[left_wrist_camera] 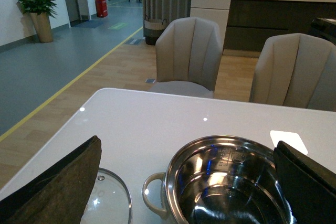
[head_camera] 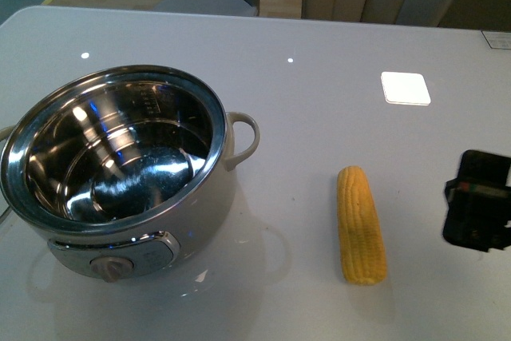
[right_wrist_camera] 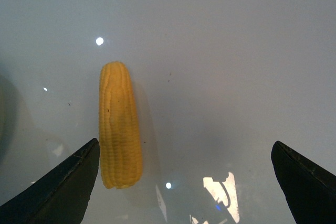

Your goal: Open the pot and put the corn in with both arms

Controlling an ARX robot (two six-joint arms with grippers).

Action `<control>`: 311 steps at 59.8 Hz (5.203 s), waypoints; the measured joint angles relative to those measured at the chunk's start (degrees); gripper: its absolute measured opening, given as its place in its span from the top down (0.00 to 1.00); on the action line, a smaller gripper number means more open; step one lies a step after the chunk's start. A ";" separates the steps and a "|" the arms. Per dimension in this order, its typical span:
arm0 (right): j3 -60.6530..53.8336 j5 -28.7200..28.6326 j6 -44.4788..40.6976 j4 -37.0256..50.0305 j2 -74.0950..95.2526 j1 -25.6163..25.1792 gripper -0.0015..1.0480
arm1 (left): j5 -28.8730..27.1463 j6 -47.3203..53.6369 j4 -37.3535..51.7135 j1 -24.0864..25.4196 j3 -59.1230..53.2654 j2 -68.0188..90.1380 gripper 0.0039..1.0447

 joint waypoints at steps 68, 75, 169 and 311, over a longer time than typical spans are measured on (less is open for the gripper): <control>22.43 -5.18 -10.58 6.80 44.48 3.26 0.58 | 0.00 0.00 0.00 0.00 0.00 0.00 0.06; 19.19 -6.60 -10.58 6.25 39.98 3.41 0.67 | 0.00 0.00 0.00 0.00 0.00 0.00 0.06; 50.03 -15.85 18.27 -11.89 28.96 17.31 0.78 | 0.00 0.00 0.00 0.00 0.00 0.00 0.06; 5.84 -4.09 1.05 -6.12 -26.99 1.79 0.11 | 0.00 0.00 0.00 0.00 0.00 0.00 0.06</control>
